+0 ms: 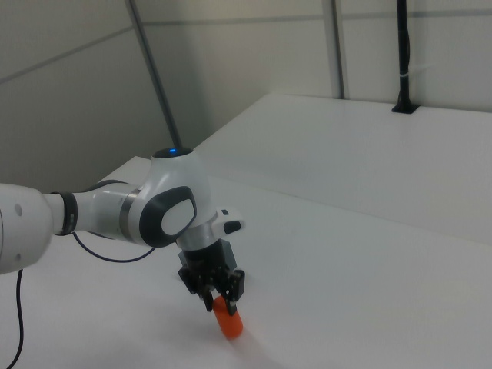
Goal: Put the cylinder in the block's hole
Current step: 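Lift the orange cylinder up off the table, then carry the cylinder over the hole in the grey block, then lower the cylinder down into the block's hole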
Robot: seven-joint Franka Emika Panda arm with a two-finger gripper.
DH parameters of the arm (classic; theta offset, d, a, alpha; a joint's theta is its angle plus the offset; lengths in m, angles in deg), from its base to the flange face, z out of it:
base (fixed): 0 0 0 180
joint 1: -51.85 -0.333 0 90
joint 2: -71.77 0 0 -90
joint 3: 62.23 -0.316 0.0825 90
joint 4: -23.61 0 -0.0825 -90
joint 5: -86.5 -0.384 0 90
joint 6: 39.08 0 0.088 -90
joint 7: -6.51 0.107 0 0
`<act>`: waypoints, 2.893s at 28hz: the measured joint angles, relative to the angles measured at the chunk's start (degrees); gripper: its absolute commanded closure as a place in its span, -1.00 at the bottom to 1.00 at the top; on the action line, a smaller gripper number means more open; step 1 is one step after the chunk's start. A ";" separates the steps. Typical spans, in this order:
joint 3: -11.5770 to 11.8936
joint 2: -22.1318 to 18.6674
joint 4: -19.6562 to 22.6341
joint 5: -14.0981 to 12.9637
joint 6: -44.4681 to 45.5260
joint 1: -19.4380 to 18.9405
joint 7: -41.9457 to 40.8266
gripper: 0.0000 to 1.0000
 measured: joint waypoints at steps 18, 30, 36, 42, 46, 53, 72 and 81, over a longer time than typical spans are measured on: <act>-2.66 -0.27 -19.05 -10.44 11.41 -0.61 4.63 1.00; -7.98 5.89 -26.41 -10.12 11.42 -2.30 14.31 1.00; -7.99 11.40 -29.95 -6.47 10.75 -4.87 18.50 1.00; -7.98 14.14 -31.20 -4.88 7.84 -5.46 20.17 1.00; -7.94 14.60 -31.36 -4.49 7.64 -5.46 20.22 1.00; -7.91 14.74 -31.33 -4.01 7.64 -5.46 20.27 1.00; -7.66 15.97 -30.96 -3.37 7.79 -5.47 20.27 1.00; -7.68 15.74 -30.75 -3.10 11.12 -5.48 19.92 1.00</act>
